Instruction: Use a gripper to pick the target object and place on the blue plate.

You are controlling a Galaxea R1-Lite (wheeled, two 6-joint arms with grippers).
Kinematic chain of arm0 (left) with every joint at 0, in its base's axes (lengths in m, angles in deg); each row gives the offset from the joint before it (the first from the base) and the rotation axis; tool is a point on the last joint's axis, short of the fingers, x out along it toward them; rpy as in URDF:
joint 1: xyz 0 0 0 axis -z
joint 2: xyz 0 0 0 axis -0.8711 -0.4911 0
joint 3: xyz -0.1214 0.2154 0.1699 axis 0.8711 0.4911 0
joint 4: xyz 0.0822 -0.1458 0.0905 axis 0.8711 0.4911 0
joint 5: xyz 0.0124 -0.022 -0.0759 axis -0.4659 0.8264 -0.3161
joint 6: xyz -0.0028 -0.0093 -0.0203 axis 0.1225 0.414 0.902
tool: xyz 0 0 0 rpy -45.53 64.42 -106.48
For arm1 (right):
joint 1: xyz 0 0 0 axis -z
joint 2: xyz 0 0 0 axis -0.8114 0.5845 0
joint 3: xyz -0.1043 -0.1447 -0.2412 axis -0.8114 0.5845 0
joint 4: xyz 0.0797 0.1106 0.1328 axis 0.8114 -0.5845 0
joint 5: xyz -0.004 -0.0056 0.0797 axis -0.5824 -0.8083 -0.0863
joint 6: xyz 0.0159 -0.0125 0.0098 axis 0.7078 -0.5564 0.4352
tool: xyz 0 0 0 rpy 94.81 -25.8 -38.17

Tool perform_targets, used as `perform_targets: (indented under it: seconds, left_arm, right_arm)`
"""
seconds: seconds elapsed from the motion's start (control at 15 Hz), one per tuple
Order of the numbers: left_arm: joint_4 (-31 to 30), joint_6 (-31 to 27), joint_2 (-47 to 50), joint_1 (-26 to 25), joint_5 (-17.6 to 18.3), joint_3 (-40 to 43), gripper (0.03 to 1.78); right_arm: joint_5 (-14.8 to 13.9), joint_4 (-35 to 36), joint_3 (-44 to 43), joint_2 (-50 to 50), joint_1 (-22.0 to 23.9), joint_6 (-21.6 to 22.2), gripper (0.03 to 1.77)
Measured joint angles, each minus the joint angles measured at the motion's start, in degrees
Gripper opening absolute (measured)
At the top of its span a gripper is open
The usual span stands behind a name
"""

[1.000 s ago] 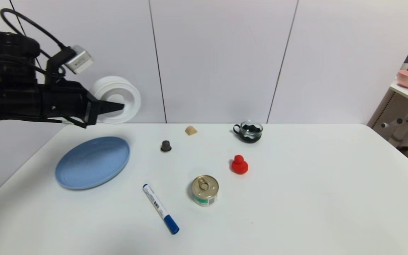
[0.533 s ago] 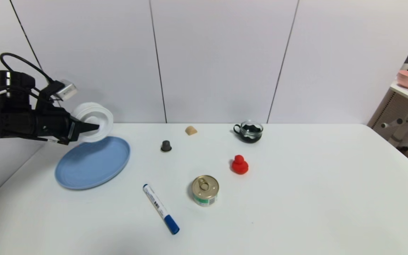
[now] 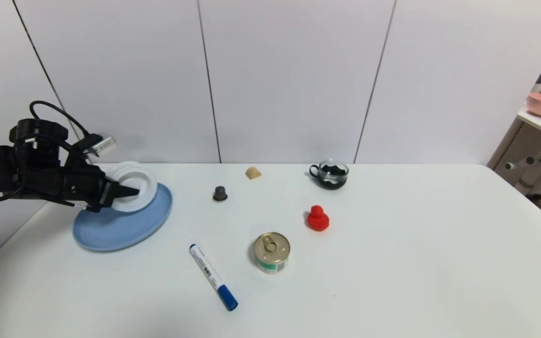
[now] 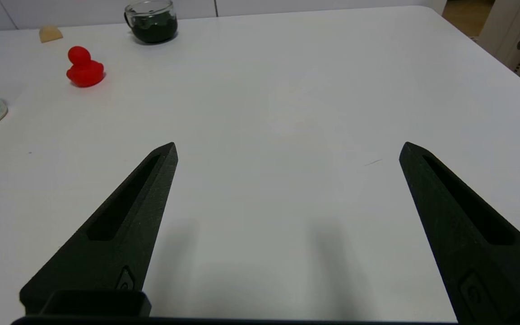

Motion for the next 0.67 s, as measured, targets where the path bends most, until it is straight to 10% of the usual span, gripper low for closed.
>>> perform_targets:
  seconds: [0.67]
  left_arm:
    - [0.3, 1.1, 4.0, 0.3, 0.4, -0.4, 1.38]
  right_arm:
    - [0.0, 0.0, 0.0, 0.0, 0.0, 0.0, 1.7]
